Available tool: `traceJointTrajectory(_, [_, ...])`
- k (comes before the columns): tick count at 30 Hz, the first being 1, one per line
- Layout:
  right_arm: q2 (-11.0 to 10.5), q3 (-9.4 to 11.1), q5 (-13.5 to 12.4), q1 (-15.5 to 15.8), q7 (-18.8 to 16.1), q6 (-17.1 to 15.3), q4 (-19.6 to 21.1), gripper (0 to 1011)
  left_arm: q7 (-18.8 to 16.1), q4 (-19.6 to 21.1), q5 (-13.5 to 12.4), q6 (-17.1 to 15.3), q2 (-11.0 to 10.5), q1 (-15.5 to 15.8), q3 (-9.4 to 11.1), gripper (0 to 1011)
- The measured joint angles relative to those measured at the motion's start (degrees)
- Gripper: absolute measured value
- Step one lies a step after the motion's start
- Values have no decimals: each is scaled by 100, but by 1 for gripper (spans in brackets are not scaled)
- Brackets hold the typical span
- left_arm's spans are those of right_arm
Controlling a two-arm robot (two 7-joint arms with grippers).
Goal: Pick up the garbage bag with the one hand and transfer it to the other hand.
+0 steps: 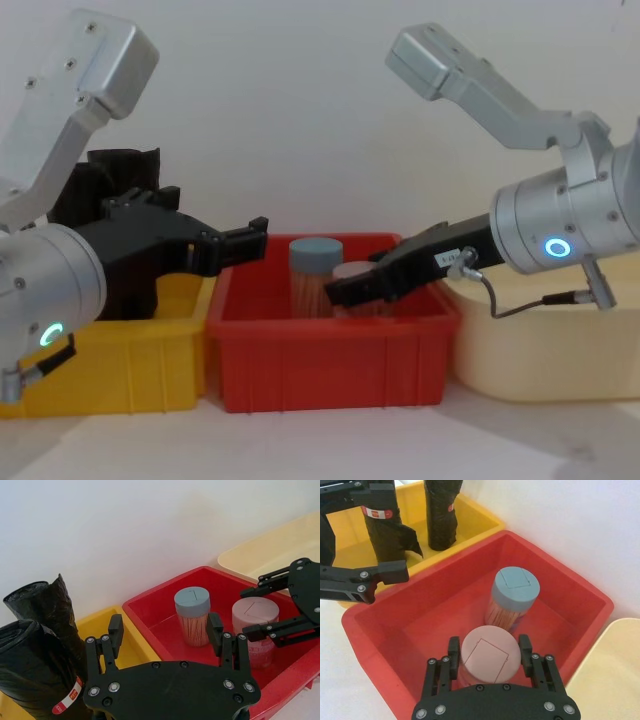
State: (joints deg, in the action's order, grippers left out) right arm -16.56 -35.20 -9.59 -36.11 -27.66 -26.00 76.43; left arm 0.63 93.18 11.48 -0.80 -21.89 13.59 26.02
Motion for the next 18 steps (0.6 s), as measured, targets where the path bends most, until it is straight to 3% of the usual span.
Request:
traceJointTrajectory(3, [8,-2,7,-7,-3,4,-11,670,0,0,0,0,0,0,0,1001])
traceJointTrajectory(18, [-103,262,81,78,213,146,402,670,0,0,0,0,0,0,0,1002])
